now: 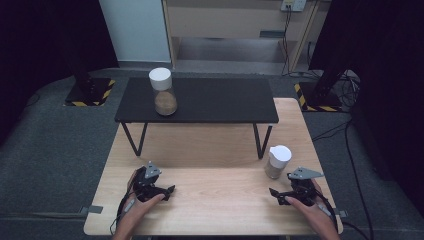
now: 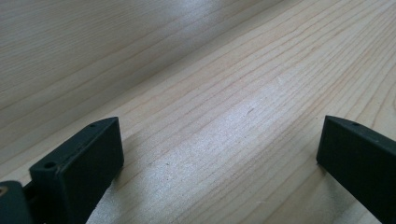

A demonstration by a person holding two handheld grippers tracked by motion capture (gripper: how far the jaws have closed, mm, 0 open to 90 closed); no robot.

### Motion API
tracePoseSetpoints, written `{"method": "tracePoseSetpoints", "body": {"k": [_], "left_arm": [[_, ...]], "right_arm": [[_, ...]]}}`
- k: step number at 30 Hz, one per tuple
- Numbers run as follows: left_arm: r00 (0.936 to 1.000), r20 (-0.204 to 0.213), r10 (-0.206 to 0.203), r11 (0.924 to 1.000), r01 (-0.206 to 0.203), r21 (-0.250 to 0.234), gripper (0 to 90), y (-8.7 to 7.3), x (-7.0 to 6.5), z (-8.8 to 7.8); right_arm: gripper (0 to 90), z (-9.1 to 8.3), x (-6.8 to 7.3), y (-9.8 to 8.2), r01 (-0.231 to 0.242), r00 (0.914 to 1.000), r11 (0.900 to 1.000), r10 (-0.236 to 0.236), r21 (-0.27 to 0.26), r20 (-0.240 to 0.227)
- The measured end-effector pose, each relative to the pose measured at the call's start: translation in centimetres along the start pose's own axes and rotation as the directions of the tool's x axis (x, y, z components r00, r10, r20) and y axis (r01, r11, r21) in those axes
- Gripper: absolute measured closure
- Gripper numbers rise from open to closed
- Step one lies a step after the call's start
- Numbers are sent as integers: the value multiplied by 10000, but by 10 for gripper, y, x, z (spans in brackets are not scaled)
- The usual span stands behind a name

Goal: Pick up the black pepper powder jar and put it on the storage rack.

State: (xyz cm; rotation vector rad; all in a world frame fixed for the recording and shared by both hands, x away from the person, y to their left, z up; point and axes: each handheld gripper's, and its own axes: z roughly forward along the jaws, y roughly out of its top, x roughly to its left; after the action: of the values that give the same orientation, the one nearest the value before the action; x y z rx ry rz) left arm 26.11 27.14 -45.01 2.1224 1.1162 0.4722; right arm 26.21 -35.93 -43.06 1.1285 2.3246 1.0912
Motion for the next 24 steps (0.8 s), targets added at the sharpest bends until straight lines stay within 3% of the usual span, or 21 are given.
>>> {"method": "tracePoseSetpoints", "body": {"k": [24], "left_arm": [[10000, -10, 26, 10000, -26, 75, 0, 1, 0, 0]], "right_arm": [[82, -4, -22, 30, -77, 10000, 9992, 75, -388, -33]]}}
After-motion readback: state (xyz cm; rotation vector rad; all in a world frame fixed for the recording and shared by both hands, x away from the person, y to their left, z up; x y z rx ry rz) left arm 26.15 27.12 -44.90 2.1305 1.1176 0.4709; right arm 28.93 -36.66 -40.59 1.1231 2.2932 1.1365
